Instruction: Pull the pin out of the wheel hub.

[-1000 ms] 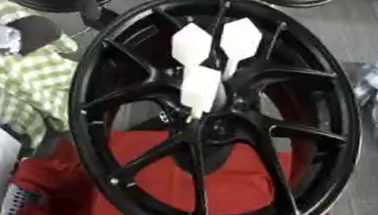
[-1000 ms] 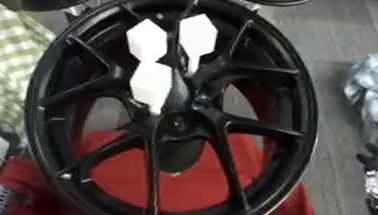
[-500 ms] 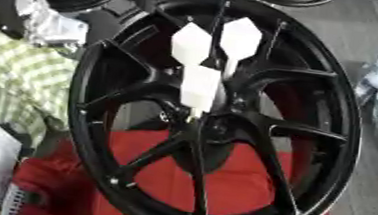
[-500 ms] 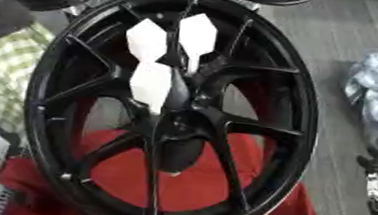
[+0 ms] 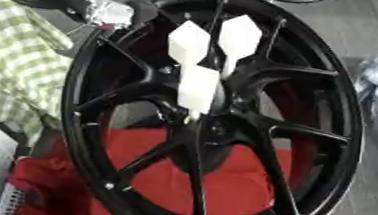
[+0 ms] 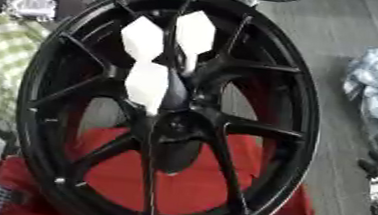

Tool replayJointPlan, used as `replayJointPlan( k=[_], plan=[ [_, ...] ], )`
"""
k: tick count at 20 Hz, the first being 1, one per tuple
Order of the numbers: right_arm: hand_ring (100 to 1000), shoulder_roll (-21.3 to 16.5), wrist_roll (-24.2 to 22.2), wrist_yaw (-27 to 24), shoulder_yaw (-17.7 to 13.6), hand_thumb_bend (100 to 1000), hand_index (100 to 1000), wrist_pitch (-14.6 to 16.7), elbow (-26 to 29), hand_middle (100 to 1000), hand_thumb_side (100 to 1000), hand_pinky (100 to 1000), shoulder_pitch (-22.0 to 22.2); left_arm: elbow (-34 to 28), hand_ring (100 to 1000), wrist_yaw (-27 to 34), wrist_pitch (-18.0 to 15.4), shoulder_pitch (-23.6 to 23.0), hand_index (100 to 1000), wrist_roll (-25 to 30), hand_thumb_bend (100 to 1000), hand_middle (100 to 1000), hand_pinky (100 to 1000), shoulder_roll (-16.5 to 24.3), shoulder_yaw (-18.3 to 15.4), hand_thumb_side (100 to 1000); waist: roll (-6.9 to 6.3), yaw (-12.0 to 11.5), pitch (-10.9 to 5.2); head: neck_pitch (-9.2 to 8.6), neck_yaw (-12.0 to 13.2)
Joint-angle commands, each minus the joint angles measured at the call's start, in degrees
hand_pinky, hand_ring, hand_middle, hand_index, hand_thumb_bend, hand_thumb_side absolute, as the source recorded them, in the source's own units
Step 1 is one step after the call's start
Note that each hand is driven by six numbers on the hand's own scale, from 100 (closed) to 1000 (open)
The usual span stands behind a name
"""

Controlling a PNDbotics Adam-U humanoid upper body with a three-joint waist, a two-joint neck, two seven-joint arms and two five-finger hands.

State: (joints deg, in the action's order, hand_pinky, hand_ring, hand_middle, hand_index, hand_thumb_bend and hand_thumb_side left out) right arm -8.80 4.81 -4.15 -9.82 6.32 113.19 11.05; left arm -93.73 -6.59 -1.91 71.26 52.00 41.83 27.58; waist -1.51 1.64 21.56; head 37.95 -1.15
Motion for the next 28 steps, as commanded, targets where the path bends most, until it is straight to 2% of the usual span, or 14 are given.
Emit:
replayJointPlan(
  k=[1, 4, 6, 8, 10, 14, 21, 28],
  plan=[
    [834, -0.01, 0.19, 0.44, 0.20, 100, 809, -0.54, 1.40, 841, 623, 1000, -0.32, 1.95, 836, -0.88, -0.95, 1.60, 910, -0.03, 100, 822, 782, -0.38, 0.22, 604, 0.05, 0.25, -0.59, -1.27, 0.47],
    [833, 0.23, 0.43, 0.62, 0.35, 100, 808, -1.00, 1.40, 840, 630, 1000, -0.57, 3.30, 862, 0.00, -1.81, 1.81, 932, -0.03, 123, 836, 807, -0.98, 1.30, 692, 0.00, 0.48, -0.19, -1.49, 0.72],
    [832, 0.34, 0.50, 0.78, 0.52, 100, 807, -1.24, 1.40, 839, 644, 1000, -0.72, 3.90, 864, 1.47, -2.67, 1.95, 924, -0.03, 223, 823, 813, -1.28, 1.94, 761, -0.07, 0.62, 0.02, -1.61, 0.84],
    [832, 0.44, 0.49, 0.96, 0.74, 100, 807, -1.61, 1.40, 839, 657, 1000, -0.89, 4.72, 863, 2.97, -3.35, 2.38, 909, -0.03, 276, 802, 814, -1.46, 1.56, 767, -0.21, 0.69, 0.18, -1.61, 1.03],
    [830, 0.62, 0.56, 1.16, 0.94, 100, 806, -2.25, 1.40, 838, 684, 1000, -1.06, 5.91, 862, 3.85, -3.87, 2.89, 908, -0.03, 291, 798, 811, -1.74, 0.64, 784, -0.39, 0.74, 0.37, -1.57, 1.13],
    [828, 0.96, 0.91, 1.53, 1.22, 100, 805, -3.20, 1.40, 836, 695, 1000, -1.36, 8.22, 865, 3.90, -4.63, 3.56, 914, -0.03, 292, 805, 814, -2.46, -0.59, 750, -0.61, 1.01, 0.68, -1.63, 1.23],
    [825, 1.13, 0.88, 1.78, 1.49, 100, 803, -3.23, 1.40, 833, 707, 1000, -1.67, 9.69, 878, 1.59, -6.88, 3.79, 913, -0.03, 298, 820, 825, -3.92, 0.94, 640, -0.52, 1.38, 1.23, -1.75, 1.58],
    [821, 1.58, 1.35, 1.85, 1.63, 100, 801, -4.06, 1.40, 829, 733, 1000, -2.27, 10.08, 884, -0.27, -8.83, 3.24, 913, -0.03, 323, 821, 826, -4.36, 2.99, 637, -0.48, 1.34, 1.92, -1.72, 1.78]
  ],
)
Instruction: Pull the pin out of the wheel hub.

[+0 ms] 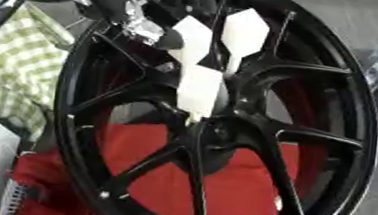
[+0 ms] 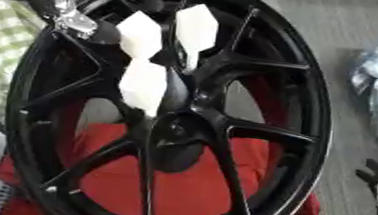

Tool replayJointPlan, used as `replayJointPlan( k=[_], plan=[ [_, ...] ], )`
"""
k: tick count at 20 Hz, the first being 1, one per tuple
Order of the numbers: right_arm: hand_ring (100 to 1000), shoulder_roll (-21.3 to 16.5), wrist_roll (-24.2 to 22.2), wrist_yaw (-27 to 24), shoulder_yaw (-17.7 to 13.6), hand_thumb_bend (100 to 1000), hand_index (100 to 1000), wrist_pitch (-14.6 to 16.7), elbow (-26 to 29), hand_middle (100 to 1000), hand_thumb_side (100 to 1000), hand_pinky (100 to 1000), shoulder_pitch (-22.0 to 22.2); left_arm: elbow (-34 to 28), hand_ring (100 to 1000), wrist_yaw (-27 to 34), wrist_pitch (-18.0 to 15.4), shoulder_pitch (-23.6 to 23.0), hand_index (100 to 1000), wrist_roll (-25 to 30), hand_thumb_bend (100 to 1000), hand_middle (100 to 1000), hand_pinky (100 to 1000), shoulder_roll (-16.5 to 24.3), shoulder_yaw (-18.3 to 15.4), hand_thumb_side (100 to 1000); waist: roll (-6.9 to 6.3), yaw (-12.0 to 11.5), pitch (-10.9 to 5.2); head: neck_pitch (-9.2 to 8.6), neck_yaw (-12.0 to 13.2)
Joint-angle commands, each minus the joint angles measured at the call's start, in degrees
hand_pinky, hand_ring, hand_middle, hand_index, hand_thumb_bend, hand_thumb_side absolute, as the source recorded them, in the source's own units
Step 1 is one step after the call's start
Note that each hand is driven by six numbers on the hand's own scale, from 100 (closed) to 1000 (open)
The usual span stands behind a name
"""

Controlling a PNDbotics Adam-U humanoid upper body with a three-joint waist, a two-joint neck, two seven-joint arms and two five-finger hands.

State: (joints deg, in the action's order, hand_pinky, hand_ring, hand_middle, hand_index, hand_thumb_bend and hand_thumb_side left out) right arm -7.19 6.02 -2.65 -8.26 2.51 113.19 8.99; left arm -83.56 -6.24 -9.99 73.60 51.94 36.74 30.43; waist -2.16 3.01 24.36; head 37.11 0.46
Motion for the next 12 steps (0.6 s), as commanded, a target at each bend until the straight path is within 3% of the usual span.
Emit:
replayJointPlan(
  k=[1, 6, 12],
  plan=[
    [821, -0.01, 0.16, 0.36, 0.09, 100, 801, -0.29, 1.40, 829, 737, 1000, -0.33, 0.03, 882, -0.86, -0.89, 0.84, 914, 0.02, 320, 822, 824, 0.66, 0.27, 636, 0.16, -0.02, -0.79, -0.90, 0.21],
    [821, 0.25, 0.07, 0.53, 0.29, 100, 800, -0.46, 1.40, 828, 743, 1000, -0.66, 1.17, 883, -2.68, -1.36, 0.64, 918, 0.02, 332, 824, 825, 0.20, 0.52, 631, 0.18, 0.13, -0.40, -1.11, 0.45],
    [821, 0.79, 0.31, 0.81, 0.31, 100, 800, -0.89, 1.40, 828, 765, 1000, -0.77, 2.14, 843, -3.87, -3.01, 0.33, 900, 0.02, 252, 760, 796, -0.09, 0.62, 619, 0.21, 0.27, -0.15, -1.25, 0.50]
  ],
)
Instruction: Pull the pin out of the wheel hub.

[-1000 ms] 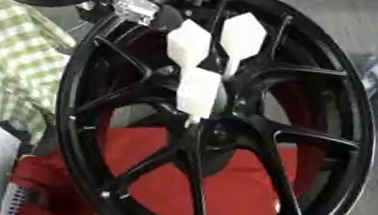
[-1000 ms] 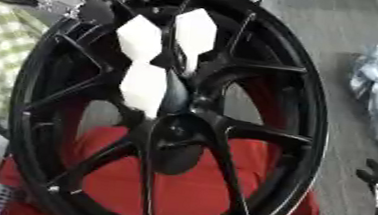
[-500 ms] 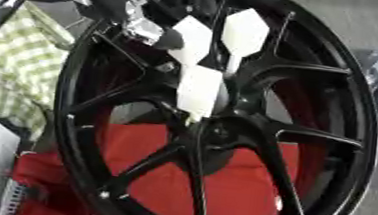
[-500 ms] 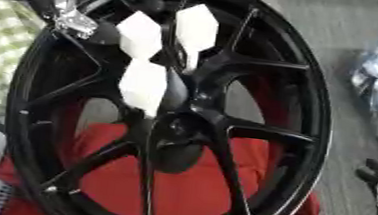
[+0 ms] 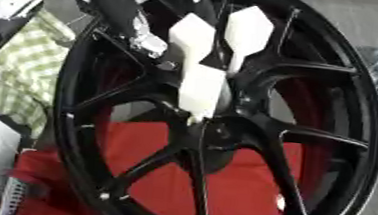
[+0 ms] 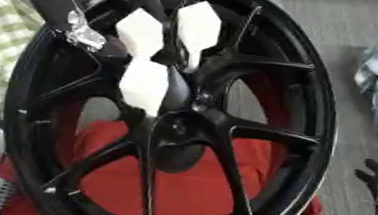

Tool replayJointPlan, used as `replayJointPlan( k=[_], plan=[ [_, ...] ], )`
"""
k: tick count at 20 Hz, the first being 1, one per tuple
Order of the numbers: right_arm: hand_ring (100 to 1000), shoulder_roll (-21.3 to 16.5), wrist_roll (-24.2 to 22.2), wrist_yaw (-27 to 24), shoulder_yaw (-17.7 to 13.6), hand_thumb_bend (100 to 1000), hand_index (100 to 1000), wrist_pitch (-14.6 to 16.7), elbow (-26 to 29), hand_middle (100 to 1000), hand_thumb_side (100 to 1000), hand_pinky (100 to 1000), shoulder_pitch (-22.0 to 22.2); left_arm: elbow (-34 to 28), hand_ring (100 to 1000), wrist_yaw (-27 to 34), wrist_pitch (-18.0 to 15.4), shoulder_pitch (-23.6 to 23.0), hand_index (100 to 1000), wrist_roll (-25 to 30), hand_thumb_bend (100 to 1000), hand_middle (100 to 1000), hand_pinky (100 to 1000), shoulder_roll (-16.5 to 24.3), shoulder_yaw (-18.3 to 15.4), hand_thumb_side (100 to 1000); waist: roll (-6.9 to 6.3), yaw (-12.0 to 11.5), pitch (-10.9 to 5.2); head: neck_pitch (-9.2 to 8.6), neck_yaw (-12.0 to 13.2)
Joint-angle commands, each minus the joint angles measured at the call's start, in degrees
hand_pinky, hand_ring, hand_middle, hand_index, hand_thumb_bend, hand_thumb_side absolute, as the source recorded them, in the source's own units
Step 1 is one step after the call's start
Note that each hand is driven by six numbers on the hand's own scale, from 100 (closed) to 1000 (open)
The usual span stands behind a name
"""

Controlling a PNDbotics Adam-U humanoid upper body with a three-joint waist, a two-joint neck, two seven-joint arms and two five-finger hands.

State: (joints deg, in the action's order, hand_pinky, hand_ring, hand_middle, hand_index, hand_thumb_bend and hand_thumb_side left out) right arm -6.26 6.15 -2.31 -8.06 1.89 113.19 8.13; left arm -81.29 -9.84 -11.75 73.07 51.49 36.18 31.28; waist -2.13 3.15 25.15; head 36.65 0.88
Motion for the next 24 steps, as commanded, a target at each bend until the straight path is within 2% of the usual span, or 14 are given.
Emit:
replayJointPlan(
  k=[1, 5, 10, 12, 14, 15, 16, 19, 24],
  plan=[
    [822, -0.09, 0.20, 0.49, 0.14, 100, 801, -0.38, 1.40, 828, 769, 1000, 0.07, -0.06, 828, -0.15, -1.40, 0.86, 894, 0.48, 231, 736, 785, 0.41, -0.21, 610, 0.18, 0.15, -0.93, -0.79, 0.09],
    [822, 0.11, 0.22, 0.60, 0.20, 100, 801, -0.62, 1.40, 829, 775, 1000, 0.05, -0.08, 765, 1.34, -1.17, 0.96, 830, 0.48, 103, 625, 742, 0.20, -0.48, 549, 0.24, 0.19, -0.87, -0.81, 0.20],
    [823, 0.35, 0.29, 0.73, 0.17, 100, 801, -0.66, 1.40, 829, 767, 1000, 0.06, -0.45, 645, 4.42, 0.69, 0.97, 683, 0.48, 100, 477, 680, 0.03, -1.16, 397, 0.35, 0.30, -0.84, -0.78, 0.24],
    [823, 0.42, 0.32, 0.75, 0.11, 100, 801, -0.57, 1.40, 829, 764, 1000, 0.11, -0.64, 602, 5.89, 1.82, 1.06, 622, 0.48, 100, 434, 647, 0.02, -1.69, 363, 0.39, 0.33, -0.89, -0.74, 0.17],
    [823, 0.47, 0.35, 0.70, 0.04, 100, 802, -0.46, 1.40, 829, 758, 1000, 0.18, -0.88, 558, 7.27, 2.80, 1.18, 554, 0.48, 100, 379, 611, 0.16, -2.52, 261, 0.43, 0.34, -0.99, -0.64, 0.16],
    [823, 0.49, 0.37, 0.66, 0.01, 100, 802, -0.40, 1.40, 830, 783, 1000, 0.22, -1.02, 541, 7.67, 3.17, 1.25, 524, 0.48, 100, 358, 591, 0.27, -3.04, 369, 0.45, 0.34, -1.05, -0.56, 0.15],
    [823, 0.50, 0.39, 0.62, -0.03, 100, 802, -0.31, 1.40, 830, 750, 1000, 0.29, -1.16, 527, 7.94, 3.40, 1.32, 497, 0.48, 100, 327, 576, 0.42, -3.85, 261, 0.49, 0.31, -1.15, -0.46, 0.16],
    [824, 0.49, 0.38, 0.44, -0.10, 100, 802, -0.22, 1.40, 830, 749, 1000, 0.52, -1.23, 494, 8.49, 3.95, 1.40, 433, 0.48, 100, 272, 542, 0.84, -6.28, 256, 0.59, 0.21, -1.47, -0.29, 0.11],
    [824, 0.35, 0.35, 0.19, -0.23, 100, 803, -0.30, 1.40, 831, 743, 1000, 0.96, -0.64, 470, 10.54, 6.43, 1.76, 379, -0.48, 100, 222, 515, 1.70, -10.11, 251, 0.67, -0.22, -2.25, -0.05, 0.35]
  ],
)
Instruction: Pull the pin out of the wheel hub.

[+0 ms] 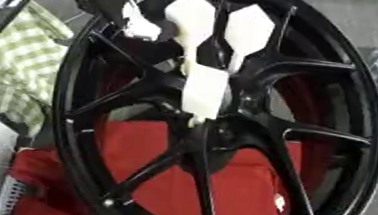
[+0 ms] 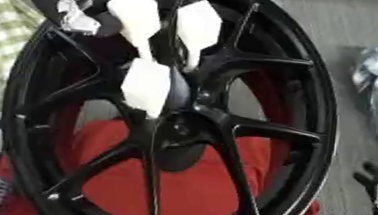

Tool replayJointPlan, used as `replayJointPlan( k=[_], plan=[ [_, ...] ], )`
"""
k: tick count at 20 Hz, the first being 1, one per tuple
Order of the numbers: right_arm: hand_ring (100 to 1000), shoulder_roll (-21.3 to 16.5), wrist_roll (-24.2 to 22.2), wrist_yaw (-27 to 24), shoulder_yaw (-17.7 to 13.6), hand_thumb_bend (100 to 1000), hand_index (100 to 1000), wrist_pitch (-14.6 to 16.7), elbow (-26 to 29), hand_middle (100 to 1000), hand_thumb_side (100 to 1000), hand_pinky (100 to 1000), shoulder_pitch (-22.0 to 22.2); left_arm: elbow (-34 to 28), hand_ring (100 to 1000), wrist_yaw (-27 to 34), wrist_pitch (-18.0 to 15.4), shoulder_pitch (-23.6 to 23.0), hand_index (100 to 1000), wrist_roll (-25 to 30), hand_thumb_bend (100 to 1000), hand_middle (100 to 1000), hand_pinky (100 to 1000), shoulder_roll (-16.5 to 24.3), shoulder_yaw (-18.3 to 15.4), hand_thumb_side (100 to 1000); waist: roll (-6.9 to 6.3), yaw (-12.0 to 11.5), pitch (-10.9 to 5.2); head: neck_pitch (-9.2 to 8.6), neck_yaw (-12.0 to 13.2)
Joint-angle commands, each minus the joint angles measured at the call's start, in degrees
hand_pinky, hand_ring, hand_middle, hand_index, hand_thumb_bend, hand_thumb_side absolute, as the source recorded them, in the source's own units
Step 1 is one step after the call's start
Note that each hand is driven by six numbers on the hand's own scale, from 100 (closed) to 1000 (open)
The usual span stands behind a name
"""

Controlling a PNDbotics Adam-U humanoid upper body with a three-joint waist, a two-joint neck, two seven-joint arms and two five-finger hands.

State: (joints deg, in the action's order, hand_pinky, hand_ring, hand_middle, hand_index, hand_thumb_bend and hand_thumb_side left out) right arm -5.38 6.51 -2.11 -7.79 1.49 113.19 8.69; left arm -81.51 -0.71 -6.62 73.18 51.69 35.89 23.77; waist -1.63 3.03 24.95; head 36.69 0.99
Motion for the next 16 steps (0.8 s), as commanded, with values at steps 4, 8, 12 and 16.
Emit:
replayJointPlan(
  k=[4, 8, 12, 16],
  plan=[
    [825, -0.78, -0.01, -0.25, -0.71, 100, 803, 0.27, 1.40, 831, 719, 1000, 0.94, -0.52, 469, 3.71, 3.19, 1.59, 379, -3.17, 100, 219, 513, 4.08, -5.39, 255, 0.32, -0.85, -2.81, 0.52, 0.08],
    [825, -1.04, 0.21, -0.34, -1.35, 100, 803, 1.13, 1.40, 832, 674, 1000, 1.79, -0.84, 469, 6.67, 3.93, -0.41, 386, -6.22, 100, 221, 512, 8.28, -9.51, 268, 0.53, -2.53, -3.70, 1.61, -1.11],
    [825, -1.00, 0.85, -0.73, -2.61, 100, 803, 2.38, 1.40, 832, 634, 1000, 2.31, 0.55, 470, 9.70, 4.02, -4.65, 392, -9.57, 100, 222, 513, 13.67, -14.88, 280, 0.86, -4.62, -4.54, 2.70, -3.03],
    [824, -0.95, 1.75, -2.61, -4.28, 100, 803, 3.51, 1.40, 832, 645, 1000, 2.28, 2.55, 472, 11.75, 3.36, -11.32, 407, -13.86, 100, 230, 512, 19.54, -20.88, 290, 1.52, -6.66, -5.28, 3.00, -4.91]
  ],
)
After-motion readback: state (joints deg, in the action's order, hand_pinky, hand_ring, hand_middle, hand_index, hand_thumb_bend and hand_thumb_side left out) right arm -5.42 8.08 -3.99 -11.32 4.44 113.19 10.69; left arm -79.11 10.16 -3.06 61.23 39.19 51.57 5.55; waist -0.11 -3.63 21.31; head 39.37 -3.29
